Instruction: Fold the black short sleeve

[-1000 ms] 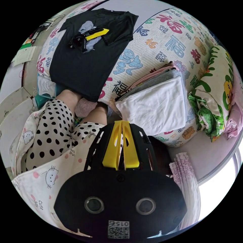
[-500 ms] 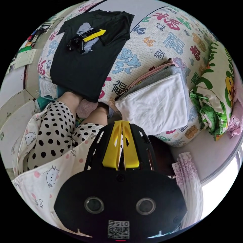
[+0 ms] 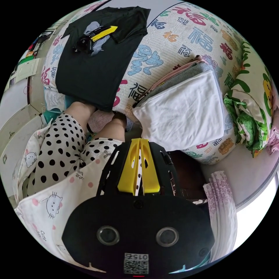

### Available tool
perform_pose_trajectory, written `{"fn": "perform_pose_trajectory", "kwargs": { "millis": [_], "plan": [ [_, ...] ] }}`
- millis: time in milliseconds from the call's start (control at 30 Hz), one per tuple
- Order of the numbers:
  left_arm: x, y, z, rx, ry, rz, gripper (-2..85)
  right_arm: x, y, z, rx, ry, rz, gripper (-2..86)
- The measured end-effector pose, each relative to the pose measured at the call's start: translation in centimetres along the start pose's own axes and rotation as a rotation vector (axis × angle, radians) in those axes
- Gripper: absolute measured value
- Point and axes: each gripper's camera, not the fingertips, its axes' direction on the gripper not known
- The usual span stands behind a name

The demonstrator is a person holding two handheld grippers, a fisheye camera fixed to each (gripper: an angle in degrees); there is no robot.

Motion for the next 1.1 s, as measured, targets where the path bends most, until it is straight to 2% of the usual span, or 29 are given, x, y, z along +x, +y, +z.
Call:
{"fn": "perform_pose_trajectory", "kwargs": {
  "millis": [333,600,800,867,1100],
  "plan": [
    [4.9,1.8,2.3,0.003,-0.001,0.001,-0.9,7.1,-1.8,-1.9,0.022,-0.060,0.007,-0.6],
    [8.7,3.5,5.3,0.005,-0.002,0.001,-0.9,13.6,-5.3,0.1,0.009,-0.149,0.028,-0.6],
    [11.4,4.9,8.3,0.006,-0.002,0.002,-0.9,18.2,-12.6,4.1,0.014,-0.287,0.079,-0.5],
    [12.4,5.4,9.7,0.007,-0.002,0.002,-0.9,19.7,-15.6,5.8,0.065,-0.396,0.094,-0.5],
    [14.9,6.9,14.0,0.009,-0.003,0.003,-0.9,21.8,-23.2,11.5,0.046,-0.440,0.110,-0.5]
  ]
}}
